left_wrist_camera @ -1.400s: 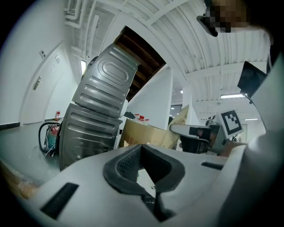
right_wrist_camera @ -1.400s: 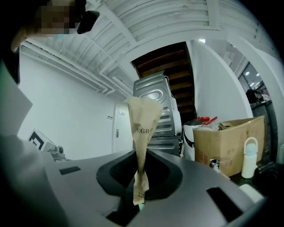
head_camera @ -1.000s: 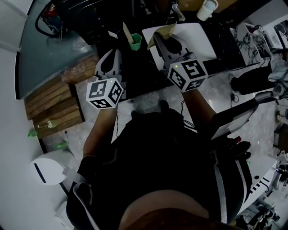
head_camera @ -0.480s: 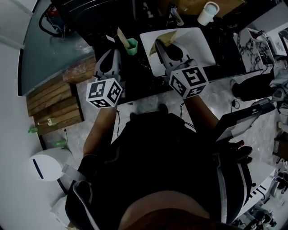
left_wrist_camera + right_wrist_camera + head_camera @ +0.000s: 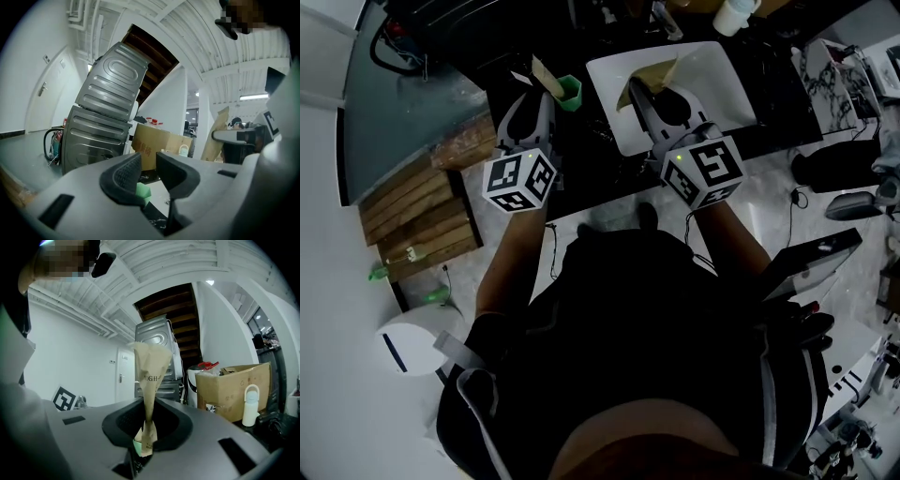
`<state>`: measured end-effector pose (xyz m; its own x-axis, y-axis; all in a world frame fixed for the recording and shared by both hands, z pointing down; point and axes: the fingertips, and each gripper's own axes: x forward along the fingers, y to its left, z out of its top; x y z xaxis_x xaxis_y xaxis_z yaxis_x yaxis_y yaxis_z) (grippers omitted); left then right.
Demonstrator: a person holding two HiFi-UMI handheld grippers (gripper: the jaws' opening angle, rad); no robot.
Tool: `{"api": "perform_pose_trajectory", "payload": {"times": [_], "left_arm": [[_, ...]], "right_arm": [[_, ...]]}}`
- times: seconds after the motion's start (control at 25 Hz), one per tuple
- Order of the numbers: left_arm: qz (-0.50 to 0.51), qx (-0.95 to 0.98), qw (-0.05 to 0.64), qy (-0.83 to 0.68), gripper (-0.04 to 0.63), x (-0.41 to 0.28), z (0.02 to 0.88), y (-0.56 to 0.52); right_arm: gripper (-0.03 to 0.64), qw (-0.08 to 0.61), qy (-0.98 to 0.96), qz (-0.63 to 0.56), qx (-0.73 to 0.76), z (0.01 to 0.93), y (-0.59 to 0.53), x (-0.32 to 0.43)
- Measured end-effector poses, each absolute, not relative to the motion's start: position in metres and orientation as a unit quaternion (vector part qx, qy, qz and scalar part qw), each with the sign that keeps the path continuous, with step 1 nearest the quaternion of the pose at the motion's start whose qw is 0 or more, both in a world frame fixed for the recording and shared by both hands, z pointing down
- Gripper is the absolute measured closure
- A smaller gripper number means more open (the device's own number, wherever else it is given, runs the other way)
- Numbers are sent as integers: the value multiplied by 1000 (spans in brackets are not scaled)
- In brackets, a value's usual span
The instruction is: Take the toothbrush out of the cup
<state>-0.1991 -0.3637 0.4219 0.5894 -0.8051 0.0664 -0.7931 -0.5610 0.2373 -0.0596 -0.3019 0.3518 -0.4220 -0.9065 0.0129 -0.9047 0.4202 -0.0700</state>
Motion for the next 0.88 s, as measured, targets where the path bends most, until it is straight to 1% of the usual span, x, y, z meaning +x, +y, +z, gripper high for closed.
{"api": "perform_pose_trajectory", "payload": {"times": [0.12,0.24,0.48,0.72,0.88], "left_arm": [[-8,882,127,-454,471,-197,437,-378],[0,876,141,-461,448,-198,452,-391],[20,876,152,-458,442,-190,475,-413],[32,879,153,-451,442,-170,489,-419],[32,878,161,-449,442,-170,496,-428]], "right_arm": [[569,14,834,-31,-550,356,-306,-54],[569,13,831,-31,-556,362,-309,-53],[569,2,821,-37,-570,375,-313,-47],[569,0,808,-38,-588,382,-304,-24],[569,-3,798,-42,-601,384,-305,-20]]}}
